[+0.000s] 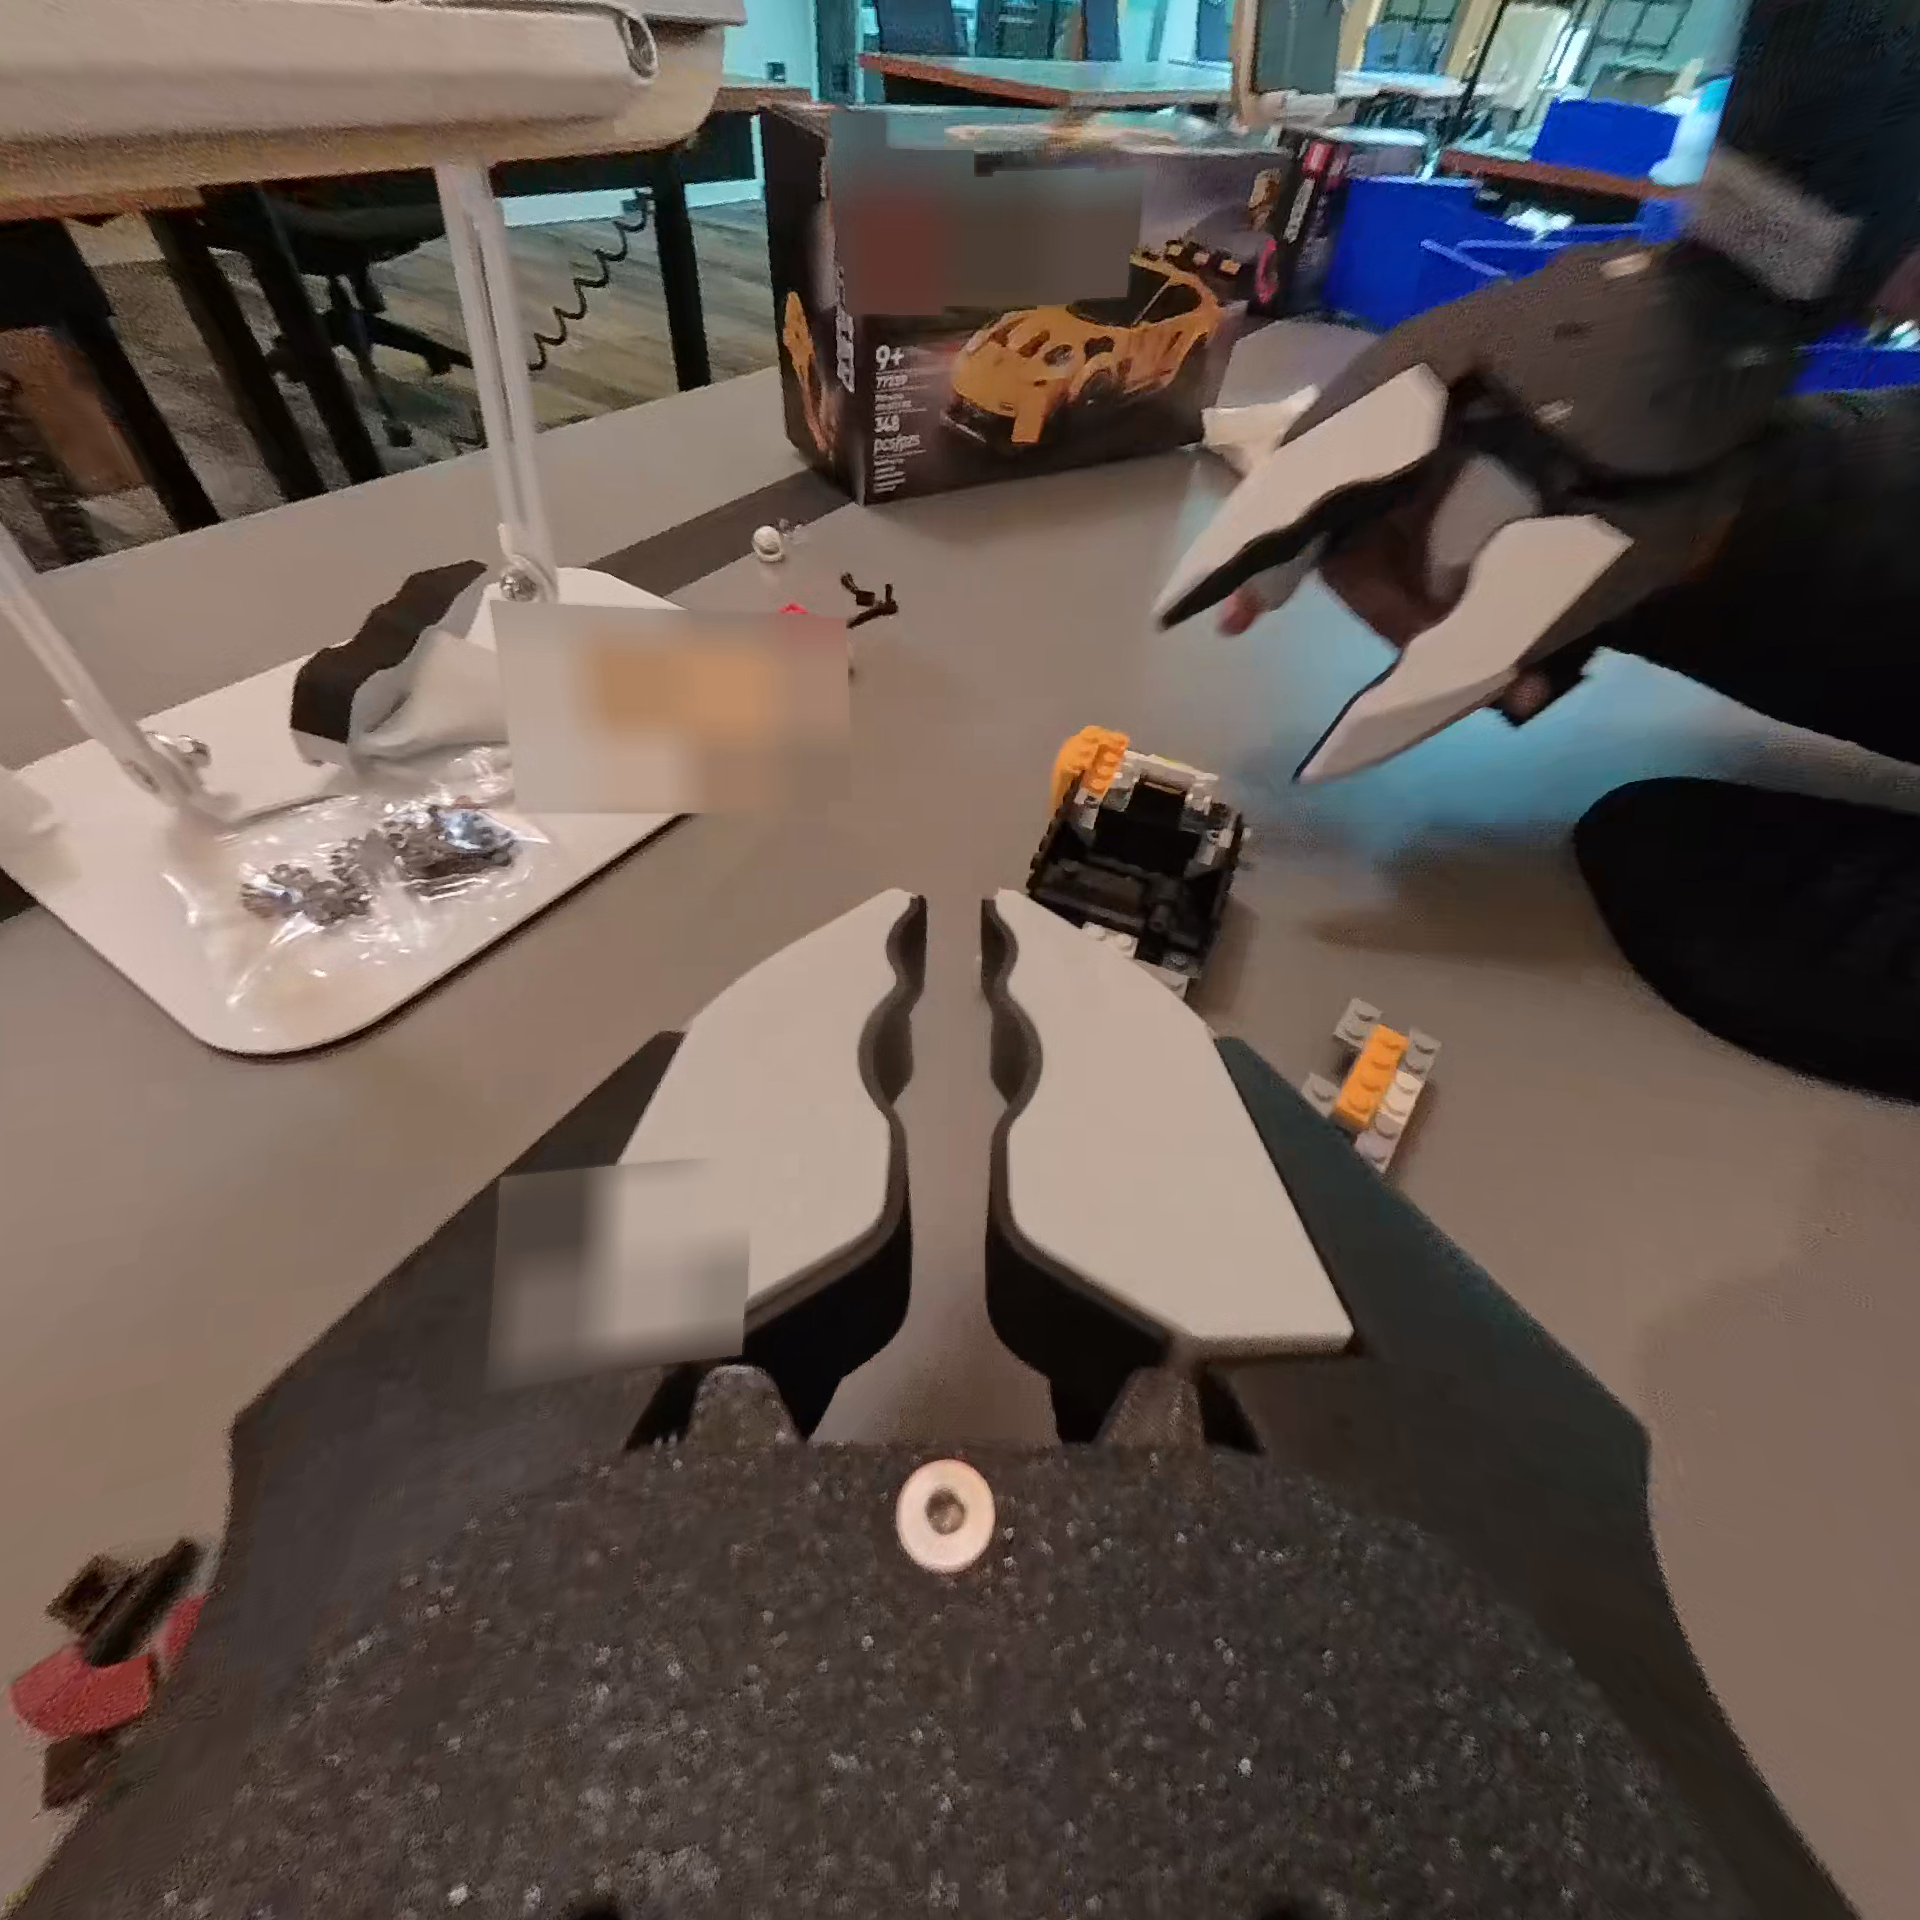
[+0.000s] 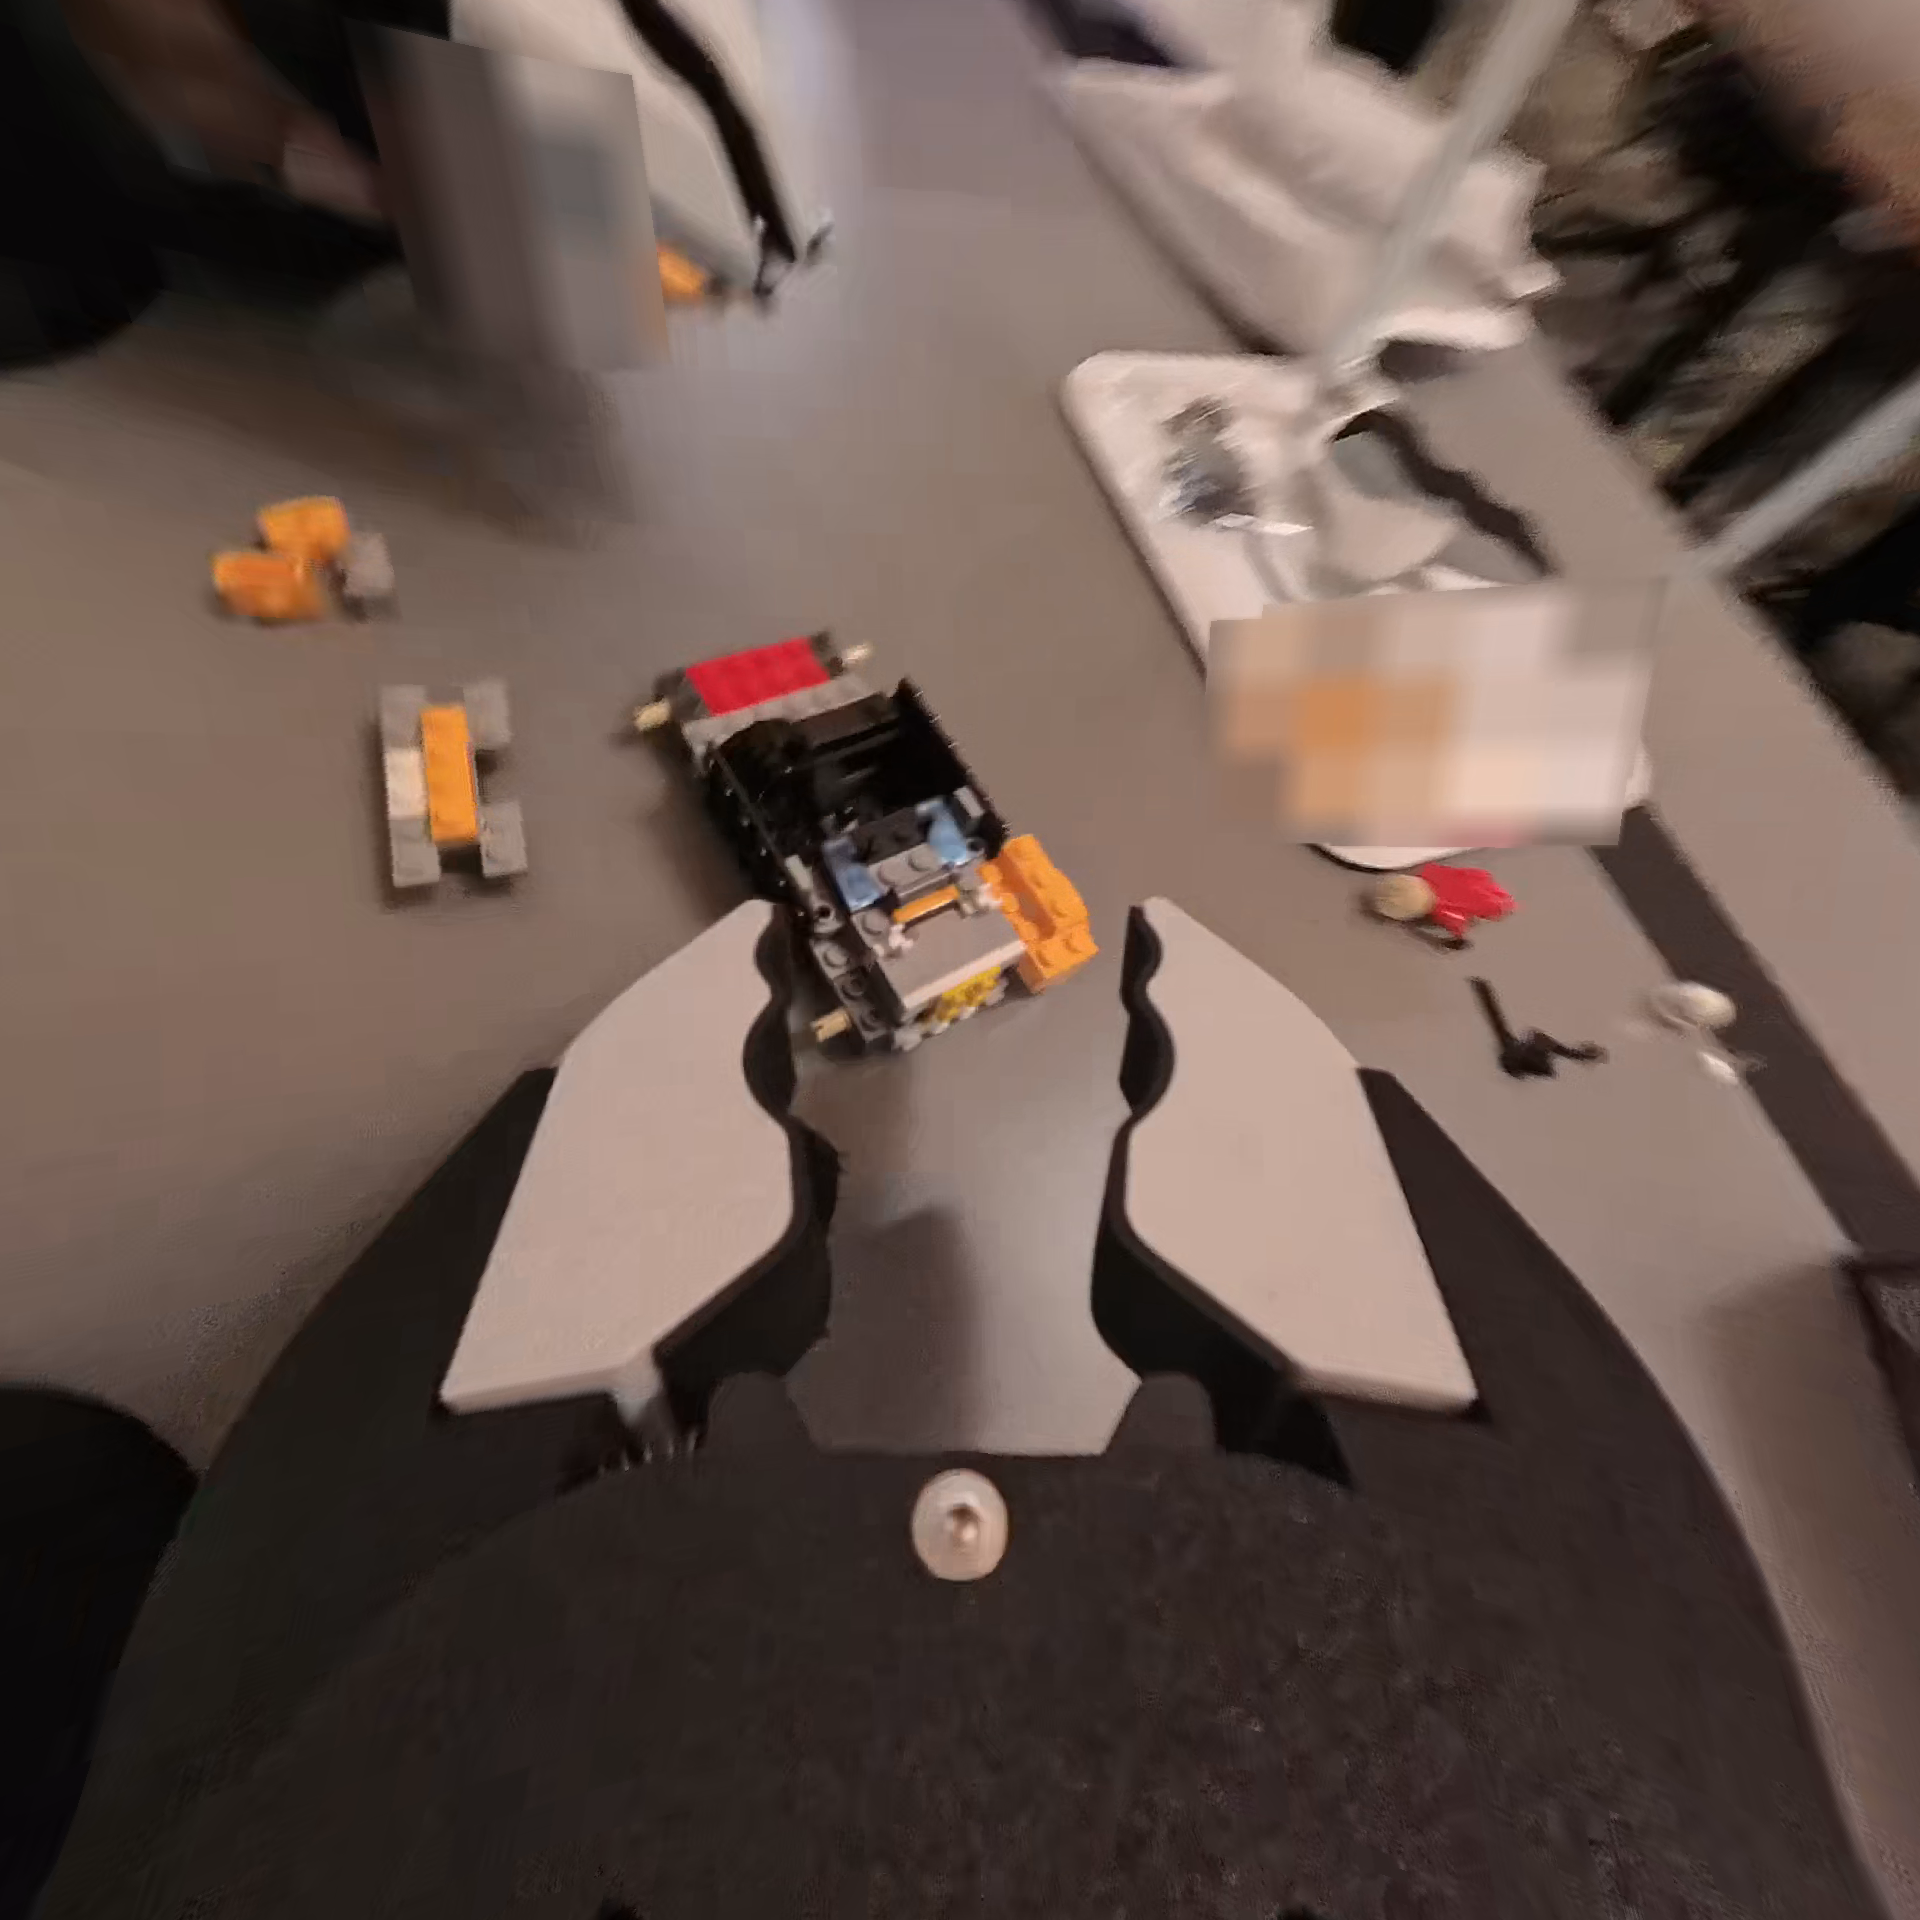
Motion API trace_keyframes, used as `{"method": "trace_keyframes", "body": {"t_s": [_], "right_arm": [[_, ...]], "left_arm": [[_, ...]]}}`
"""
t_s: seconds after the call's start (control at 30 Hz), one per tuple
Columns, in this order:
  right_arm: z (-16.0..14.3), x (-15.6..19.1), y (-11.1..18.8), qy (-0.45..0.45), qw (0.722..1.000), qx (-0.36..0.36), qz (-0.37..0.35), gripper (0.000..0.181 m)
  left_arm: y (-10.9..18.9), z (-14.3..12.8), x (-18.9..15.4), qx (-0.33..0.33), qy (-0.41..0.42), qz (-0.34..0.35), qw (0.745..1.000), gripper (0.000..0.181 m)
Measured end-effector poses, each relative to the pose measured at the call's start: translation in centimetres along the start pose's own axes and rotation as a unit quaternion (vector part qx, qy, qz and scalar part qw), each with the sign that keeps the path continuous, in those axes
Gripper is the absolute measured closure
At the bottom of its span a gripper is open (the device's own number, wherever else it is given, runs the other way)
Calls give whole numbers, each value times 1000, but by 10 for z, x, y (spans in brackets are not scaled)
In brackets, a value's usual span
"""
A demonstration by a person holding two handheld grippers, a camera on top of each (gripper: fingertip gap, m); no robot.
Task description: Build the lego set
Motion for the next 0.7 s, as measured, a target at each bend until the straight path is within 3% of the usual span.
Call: {"method": "trace_keyframes", "body": {"t_s": [0.1,0.2,0.23,0.3,0.53,0.7], "right_arm": [[-7,-14,-29,13,991,80,111,94],[-14,-18,-51,31,970,137,199,83],[-16,-18,-56,33,962,149,225,84],[-13,-19,-64,32,956,137,257,106],[7,-19,-89,95,934,117,323,106],[4,-20,-104,85,934,116,328,106]], "left_arm": [[-1,0,1,1,8,-15,1000,165],[-3,-5,1,17,12,-30,999,157],[-4,-6,0,19,11,-35,999,155],[-5,-7,-1,24,4,-45,999,151],[-14,-18,-13,81,-12,-108,991,131],[-25,-30,-16,169,-45,-97,980,121]]}}
Point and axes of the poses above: each gripper's, where its closed fingertips meet, y back along the fingers, z out of its top, x = y × z across the jaws, the point moved 9 cm from there along y, back along the fingers, and after that the axes turned 12 degrees about -x, right-handed, at the moved point
